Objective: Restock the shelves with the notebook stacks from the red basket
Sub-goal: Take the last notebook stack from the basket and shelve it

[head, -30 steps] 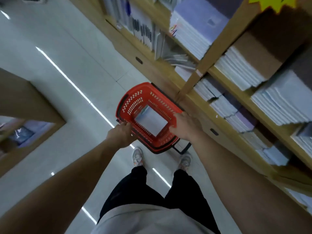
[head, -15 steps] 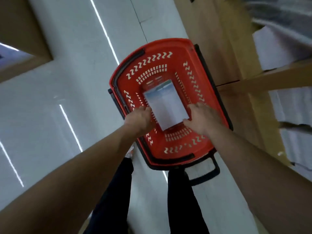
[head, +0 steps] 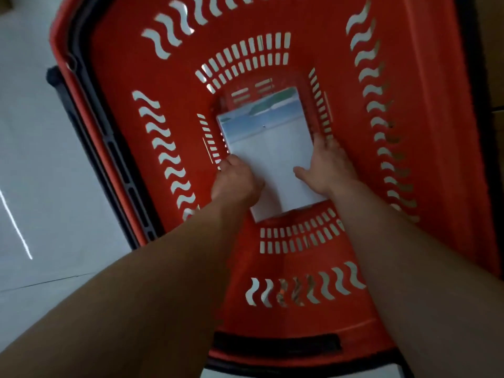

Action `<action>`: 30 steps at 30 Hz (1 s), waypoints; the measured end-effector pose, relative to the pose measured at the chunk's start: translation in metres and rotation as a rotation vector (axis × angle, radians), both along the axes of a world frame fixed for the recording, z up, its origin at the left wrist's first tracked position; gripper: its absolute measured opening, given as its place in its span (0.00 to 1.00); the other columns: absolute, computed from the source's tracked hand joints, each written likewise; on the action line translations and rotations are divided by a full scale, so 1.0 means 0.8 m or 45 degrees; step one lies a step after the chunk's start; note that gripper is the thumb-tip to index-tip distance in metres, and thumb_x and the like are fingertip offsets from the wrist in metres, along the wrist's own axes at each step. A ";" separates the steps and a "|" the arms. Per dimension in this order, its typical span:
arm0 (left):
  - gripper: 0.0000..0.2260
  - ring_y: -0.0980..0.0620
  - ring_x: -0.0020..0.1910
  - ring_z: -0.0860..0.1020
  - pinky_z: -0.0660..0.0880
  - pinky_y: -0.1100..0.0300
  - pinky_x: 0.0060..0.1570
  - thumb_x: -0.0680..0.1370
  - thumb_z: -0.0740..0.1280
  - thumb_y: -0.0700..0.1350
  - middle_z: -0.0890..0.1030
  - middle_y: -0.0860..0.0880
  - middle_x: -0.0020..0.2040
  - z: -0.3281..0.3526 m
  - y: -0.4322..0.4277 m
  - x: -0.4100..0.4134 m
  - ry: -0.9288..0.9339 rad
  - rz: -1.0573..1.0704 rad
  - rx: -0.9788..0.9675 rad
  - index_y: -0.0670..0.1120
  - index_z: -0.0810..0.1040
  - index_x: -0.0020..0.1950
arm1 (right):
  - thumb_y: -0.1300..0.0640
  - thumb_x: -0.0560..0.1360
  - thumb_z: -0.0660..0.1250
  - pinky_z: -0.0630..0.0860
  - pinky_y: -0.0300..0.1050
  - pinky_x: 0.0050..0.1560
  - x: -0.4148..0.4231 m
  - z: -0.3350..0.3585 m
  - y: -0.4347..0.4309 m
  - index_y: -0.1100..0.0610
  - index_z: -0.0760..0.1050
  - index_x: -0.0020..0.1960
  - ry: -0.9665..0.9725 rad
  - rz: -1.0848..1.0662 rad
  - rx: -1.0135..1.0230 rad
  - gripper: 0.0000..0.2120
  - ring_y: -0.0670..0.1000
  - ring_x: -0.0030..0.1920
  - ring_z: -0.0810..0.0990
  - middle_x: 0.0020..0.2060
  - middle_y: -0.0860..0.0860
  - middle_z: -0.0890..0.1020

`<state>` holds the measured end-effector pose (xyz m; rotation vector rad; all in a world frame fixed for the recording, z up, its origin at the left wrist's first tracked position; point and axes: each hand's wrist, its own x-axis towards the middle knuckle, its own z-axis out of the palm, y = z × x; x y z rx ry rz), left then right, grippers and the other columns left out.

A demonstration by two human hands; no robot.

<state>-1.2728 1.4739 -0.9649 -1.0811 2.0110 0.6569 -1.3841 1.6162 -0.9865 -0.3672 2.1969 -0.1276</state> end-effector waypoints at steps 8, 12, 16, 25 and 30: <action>0.34 0.40 0.67 0.76 0.74 0.48 0.66 0.78 0.71 0.52 0.76 0.41 0.69 -0.060 0.029 0.017 0.410 0.731 0.032 0.44 0.57 0.77 | 0.36 0.65 0.78 0.63 0.57 0.75 0.021 -0.074 0.009 0.51 0.43 0.81 -0.132 -0.318 -0.213 0.60 0.62 0.76 0.63 0.78 0.61 0.59; 0.35 0.43 0.66 0.76 0.72 0.53 0.66 0.74 0.74 0.58 0.77 0.45 0.68 -0.074 0.037 0.019 0.432 0.902 0.032 0.44 0.63 0.74 | 0.32 0.56 0.79 0.67 0.58 0.72 0.021 -0.087 0.013 0.46 0.48 0.81 -0.136 -0.442 -0.265 0.64 0.59 0.74 0.67 0.76 0.57 0.65; 0.36 0.47 0.62 0.78 0.74 0.50 0.66 0.70 0.78 0.57 0.78 0.49 0.64 -0.080 0.046 0.014 0.503 1.072 0.021 0.46 0.67 0.70 | 0.31 0.54 0.79 0.68 0.58 0.72 0.020 -0.089 0.017 0.45 0.51 0.80 -0.177 -0.538 -0.291 0.63 0.58 0.73 0.69 0.75 0.55 0.67; 0.37 0.48 0.63 0.77 0.74 0.49 0.67 0.67 0.82 0.54 0.77 0.50 0.62 -0.083 0.042 0.015 0.535 1.136 0.107 0.47 0.67 0.68 | 0.27 0.45 0.76 0.73 0.56 0.68 0.021 -0.094 0.016 0.49 0.63 0.75 -0.268 -0.700 -0.315 0.63 0.54 0.69 0.74 0.70 0.51 0.73; 0.37 0.47 0.64 0.77 0.74 0.46 0.67 0.68 0.81 0.53 0.77 0.48 0.63 -0.083 0.047 0.016 0.529 1.131 0.103 0.45 0.66 0.69 | 0.25 0.45 0.74 0.68 0.59 0.72 0.034 -0.095 0.024 0.49 0.56 0.79 -0.254 -0.693 -0.252 0.68 0.57 0.74 0.68 0.76 0.54 0.67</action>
